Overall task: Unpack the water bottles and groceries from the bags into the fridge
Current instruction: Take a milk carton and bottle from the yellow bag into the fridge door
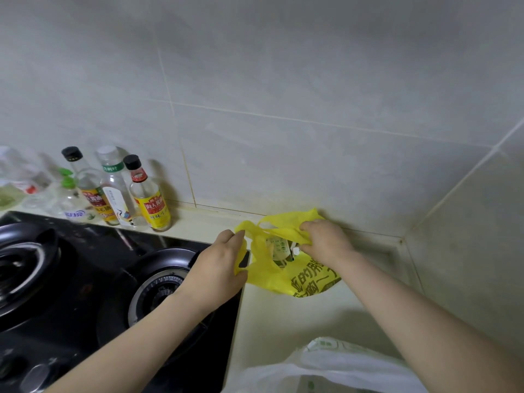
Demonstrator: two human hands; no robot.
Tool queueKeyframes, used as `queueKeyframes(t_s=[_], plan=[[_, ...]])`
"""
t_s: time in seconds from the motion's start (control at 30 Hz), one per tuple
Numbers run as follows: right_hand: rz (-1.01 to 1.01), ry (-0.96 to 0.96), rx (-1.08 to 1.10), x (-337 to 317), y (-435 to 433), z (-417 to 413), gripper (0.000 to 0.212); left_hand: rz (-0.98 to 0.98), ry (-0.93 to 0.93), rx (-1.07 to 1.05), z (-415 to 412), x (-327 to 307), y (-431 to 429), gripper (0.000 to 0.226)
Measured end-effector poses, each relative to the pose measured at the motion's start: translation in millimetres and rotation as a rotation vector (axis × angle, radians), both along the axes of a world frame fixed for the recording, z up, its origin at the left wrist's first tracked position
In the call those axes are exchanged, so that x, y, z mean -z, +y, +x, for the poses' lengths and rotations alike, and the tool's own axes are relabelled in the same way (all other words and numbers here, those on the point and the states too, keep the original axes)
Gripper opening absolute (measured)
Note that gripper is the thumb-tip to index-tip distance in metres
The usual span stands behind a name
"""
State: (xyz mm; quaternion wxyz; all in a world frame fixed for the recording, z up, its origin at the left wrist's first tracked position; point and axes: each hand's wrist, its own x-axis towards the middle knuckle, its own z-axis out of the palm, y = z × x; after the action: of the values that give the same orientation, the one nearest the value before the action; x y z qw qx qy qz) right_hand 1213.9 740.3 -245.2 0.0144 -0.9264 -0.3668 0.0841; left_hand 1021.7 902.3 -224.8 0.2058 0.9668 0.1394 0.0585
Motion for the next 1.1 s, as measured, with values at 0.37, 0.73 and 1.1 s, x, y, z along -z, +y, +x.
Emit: queueKeyframes(t_s=[0.37,0.73,1.1], plan=[[0.614,0.037,0.514,-12.4,-55.7,18.7,0.024,-0.001,0.029,-0.055,-0.9,-10.0,-7.0,0.075],[0.607,0.182,0.762,-9.9,-124.1,8.1,0.046,0.136,0.058,-0.126,13.1,-18.3,-39.6,0.09],[0.745,-0.034,-0.049,-49.9,-81.7,-60.1,0.007,0.178,-0.141,0.229,35.5,-12.4,-42.2,0.029]])
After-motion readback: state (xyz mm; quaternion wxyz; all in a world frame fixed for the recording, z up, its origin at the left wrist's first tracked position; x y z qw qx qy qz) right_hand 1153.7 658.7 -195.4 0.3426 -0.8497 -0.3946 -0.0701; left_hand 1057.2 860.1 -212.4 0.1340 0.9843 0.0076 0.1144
